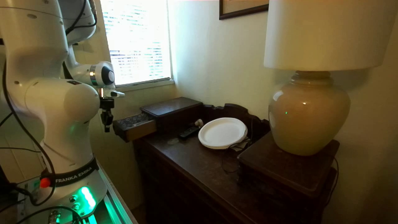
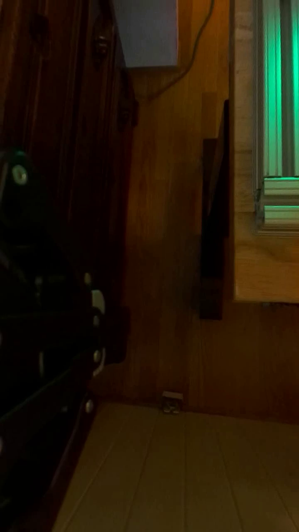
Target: Close the small drawer on the left
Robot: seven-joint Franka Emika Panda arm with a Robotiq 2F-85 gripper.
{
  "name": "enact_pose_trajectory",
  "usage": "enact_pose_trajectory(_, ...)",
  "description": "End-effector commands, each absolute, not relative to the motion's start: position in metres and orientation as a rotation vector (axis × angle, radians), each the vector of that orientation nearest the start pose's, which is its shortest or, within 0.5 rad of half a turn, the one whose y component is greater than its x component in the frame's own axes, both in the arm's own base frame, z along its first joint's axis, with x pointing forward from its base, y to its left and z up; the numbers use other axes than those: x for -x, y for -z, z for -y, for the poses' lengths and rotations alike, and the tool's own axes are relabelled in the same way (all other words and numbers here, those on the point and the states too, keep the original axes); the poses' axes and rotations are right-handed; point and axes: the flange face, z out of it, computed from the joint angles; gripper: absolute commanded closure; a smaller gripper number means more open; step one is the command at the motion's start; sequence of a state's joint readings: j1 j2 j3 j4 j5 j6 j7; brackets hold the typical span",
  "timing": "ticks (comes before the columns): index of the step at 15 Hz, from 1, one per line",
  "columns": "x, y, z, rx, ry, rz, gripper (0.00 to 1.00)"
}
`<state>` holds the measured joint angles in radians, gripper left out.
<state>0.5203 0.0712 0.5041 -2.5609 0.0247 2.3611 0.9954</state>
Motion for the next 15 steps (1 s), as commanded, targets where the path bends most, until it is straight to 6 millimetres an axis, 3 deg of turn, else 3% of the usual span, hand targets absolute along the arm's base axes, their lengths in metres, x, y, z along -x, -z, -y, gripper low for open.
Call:
enact_pose_trajectory(1, -0.211, -0.216, -0.36, 3.364, -0.216, -0.017, 0.97)
enact_pose_trajectory(12, -0.212, -0.211, -0.346, 3.346, 0.243, -0.069, 0.98)
enact_pose_trajectory(15, -0.202, -0.213, -0.357, 3.356, 0.216, -0.023, 0.97)
